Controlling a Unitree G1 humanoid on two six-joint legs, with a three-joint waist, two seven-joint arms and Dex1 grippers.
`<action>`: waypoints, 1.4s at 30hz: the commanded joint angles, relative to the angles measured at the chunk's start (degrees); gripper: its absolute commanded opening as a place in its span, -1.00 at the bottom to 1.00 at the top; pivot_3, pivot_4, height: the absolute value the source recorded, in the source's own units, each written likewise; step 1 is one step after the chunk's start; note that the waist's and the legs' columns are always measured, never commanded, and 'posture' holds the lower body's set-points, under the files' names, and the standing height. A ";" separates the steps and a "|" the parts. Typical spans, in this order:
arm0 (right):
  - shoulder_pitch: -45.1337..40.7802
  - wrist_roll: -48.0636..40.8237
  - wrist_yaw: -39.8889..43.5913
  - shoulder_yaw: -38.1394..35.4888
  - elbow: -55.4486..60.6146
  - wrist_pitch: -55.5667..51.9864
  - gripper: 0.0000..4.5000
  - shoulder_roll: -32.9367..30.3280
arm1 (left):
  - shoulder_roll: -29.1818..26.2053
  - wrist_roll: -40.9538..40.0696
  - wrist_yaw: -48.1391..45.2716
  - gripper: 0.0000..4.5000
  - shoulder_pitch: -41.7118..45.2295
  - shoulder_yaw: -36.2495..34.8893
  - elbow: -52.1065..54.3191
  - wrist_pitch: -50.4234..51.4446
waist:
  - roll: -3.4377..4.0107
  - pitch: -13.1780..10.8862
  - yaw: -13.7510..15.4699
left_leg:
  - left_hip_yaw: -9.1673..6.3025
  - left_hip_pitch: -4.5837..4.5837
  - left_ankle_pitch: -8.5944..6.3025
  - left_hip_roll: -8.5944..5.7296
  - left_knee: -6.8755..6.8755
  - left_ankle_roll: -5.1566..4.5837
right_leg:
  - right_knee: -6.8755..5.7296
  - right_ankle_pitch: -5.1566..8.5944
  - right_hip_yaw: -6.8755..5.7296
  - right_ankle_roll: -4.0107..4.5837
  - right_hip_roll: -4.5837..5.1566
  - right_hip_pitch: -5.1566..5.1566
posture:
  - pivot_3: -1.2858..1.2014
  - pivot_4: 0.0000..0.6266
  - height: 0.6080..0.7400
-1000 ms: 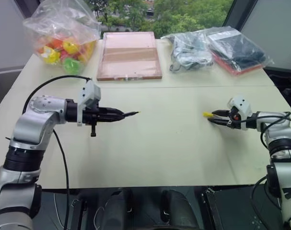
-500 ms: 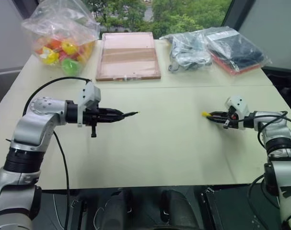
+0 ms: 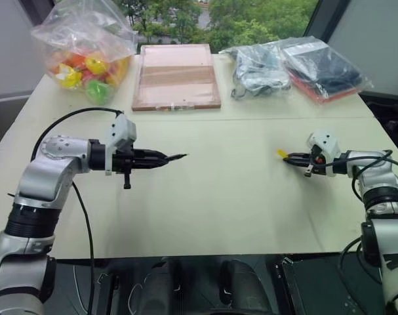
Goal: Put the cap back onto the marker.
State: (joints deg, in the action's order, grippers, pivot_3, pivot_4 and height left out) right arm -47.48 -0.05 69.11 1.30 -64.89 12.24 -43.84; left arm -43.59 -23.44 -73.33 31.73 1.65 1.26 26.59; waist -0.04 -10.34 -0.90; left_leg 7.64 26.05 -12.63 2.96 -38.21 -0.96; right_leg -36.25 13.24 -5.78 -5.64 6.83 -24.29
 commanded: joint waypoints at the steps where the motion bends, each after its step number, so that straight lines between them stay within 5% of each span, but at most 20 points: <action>1: -2.84 1.34 2.92 1.01 4.19 0.77 -0.98 -2.67 | -1.16 2.43 -1.34 -1.00 2.33 1.12 -1.43 -4.49 | 0.01 0.00 0.04 | 0.01 0.00 0.00 0.00 0.00 0.00 | 0.00 0.00 0.00 0.00 0.00 0.00 | 0.03 -0.52 1.00; 12: -8.02 2.68 18.76 7.53 26.66 -10.00 -0.98 -6.75 | 2.17 8.47 -7.17 -1.00 17.40 5.62 -16.83 -16.49 | 0.06 -0.02 0.29 | 0.07 0.02 0.00 0.00 0.01 0.00 | -0.04 0.00 0.05 0.00 0.00 -0.09 | 0.03 -0.52 1.00; 24: -10.51 3.30 13.19 10.51 29.24 -14.31 -0.98 3.18 | 15.96 14.40 -4.50 -1.00 24.15 9.81 -31.49 -29.41 | 0.05 -0.02 0.25 | 0.09 0.20 0.00 -0.01 -0.03 -0.01 | -0.12 0.00 0.04 0.00 0.00 -0.26 | 0.03 -0.52 1.00; 42: -10.20 0.59 13.32 10.79 36.39 -20.06 -0.98 5.95 | 23.94 19.24 -1.90 -1.00 29.17 10.20 -47.56 -38.18 | 0.05 -0.02 0.23 | 0.06 0.24 0.00 -0.01 -0.05 -0.02 | -0.13 0.00 0.04 0.00 0.00 -0.29 | 0.03 -0.52 1.00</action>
State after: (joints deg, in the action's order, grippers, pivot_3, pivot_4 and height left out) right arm -56.43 1.83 82.46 13.19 -31.16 -7.32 -37.65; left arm -19.91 -4.23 -75.79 59.04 12.58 -46.02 -10.07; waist 0.01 -10.36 -0.67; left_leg 7.70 26.29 -12.64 2.95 -38.25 -0.98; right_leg -36.38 13.23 -5.74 -5.64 6.83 -24.59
